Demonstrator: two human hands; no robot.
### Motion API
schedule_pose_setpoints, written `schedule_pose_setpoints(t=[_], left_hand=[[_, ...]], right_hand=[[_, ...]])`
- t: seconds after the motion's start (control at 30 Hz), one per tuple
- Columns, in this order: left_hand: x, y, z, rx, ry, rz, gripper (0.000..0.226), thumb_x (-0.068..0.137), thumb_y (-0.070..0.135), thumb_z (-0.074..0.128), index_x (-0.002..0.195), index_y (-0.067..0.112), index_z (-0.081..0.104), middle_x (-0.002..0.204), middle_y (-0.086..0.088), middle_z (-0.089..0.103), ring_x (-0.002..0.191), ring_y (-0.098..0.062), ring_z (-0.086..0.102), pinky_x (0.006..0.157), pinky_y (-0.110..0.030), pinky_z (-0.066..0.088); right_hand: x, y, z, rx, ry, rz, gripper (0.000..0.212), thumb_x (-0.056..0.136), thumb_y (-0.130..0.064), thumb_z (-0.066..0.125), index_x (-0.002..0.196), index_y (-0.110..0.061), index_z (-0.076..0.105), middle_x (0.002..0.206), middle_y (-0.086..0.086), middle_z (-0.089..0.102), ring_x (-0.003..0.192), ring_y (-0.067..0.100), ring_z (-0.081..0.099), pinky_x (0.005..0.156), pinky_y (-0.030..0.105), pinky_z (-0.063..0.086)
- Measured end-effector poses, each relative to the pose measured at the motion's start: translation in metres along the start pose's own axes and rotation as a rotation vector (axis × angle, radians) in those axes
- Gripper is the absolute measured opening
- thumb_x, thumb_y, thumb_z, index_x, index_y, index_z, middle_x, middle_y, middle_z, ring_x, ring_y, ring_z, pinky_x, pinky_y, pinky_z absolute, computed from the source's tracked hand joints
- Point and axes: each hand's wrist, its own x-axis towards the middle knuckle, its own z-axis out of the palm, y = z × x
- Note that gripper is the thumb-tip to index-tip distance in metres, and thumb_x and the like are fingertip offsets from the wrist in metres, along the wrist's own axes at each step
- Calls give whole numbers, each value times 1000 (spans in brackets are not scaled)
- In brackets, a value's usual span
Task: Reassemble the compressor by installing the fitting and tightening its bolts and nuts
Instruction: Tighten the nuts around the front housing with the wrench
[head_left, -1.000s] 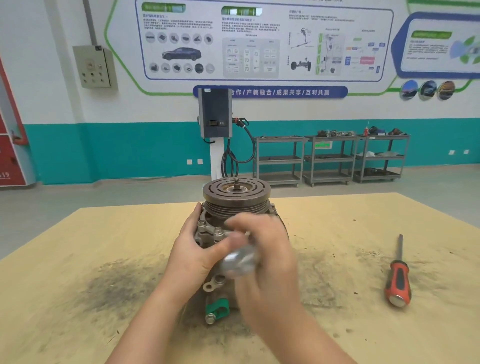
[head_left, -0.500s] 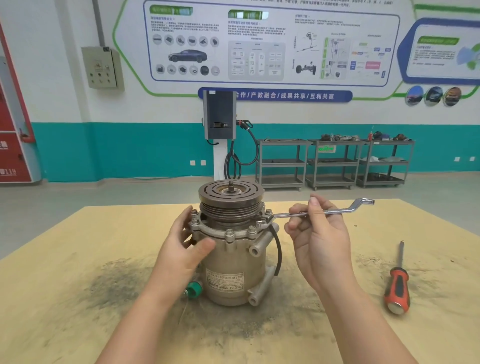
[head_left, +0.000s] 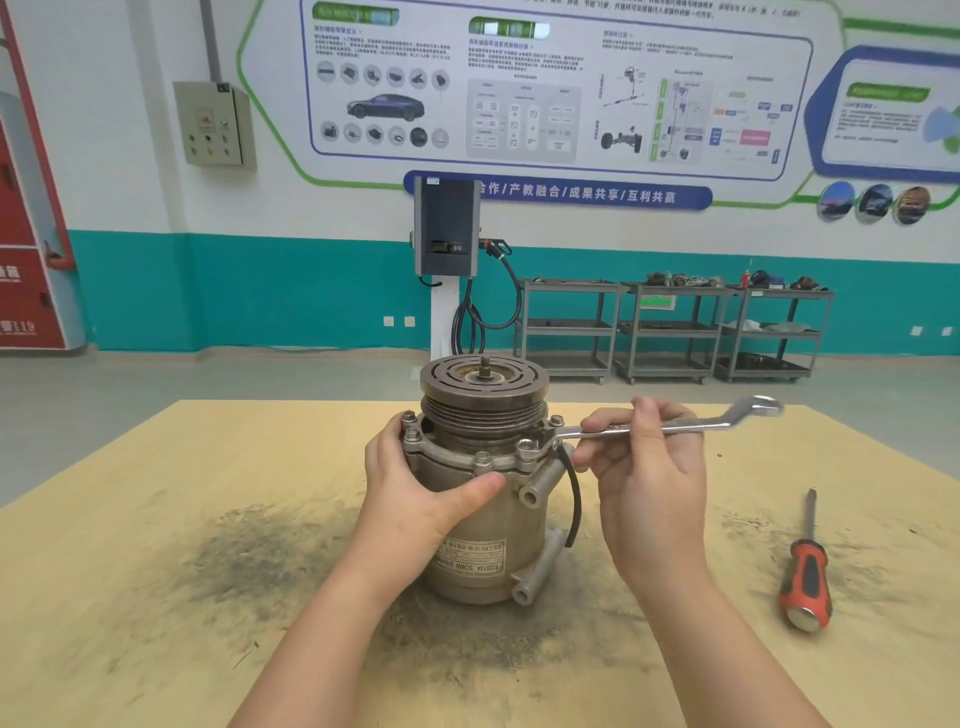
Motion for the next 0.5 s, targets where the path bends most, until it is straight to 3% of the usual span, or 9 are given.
schedule_pose_setpoints(t=[0.13, 0.27, 0.37, 0.5], left_hand=[[2, -2, 1, 16, 17, 9, 132, 35, 76, 72, 148, 32, 20, 129, 23, 25, 126, -1, 34, 107, -29, 35], [2, -4, 2, 10, 20, 21, 129, 37, 76, 73, 147, 34, 20, 128, 24, 25, 126, -1, 33, 108, -31, 35], [2, -5, 1, 11, 11, 23, 130, 37, 77, 73, 148, 35, 19, 128, 25, 24, 125, 0, 33, 104, -27, 33], [0, -3, 1, 6, -2, 31, 125, 39, 78, 71, 145, 38, 19, 126, 26, 25, 123, 1, 33, 99, -24, 32]], right_hand=[[-25, 10, 11, -229, -116, -525, 9, 103, -28, 42, 97, -29, 49, 78, 6, 63, 57, 20, 62, 59, 30, 52], [-34, 19, 15, -391, -231, -665, 22, 102, -35, 44, 97, -17, 57, 86, -3, 61, 66, 12, 64, 65, 25, 52], [-28, 11, 14, -327, -122, -525, 16, 103, -34, 42, 93, -30, 53, 79, -4, 64, 58, 15, 64, 59, 27, 52], [0, 2, 3, 3, 74, 111, 16, 106, -17, 34, 94, -13, 44, 62, 0, 64, 43, 14, 55, 47, 24, 49]])
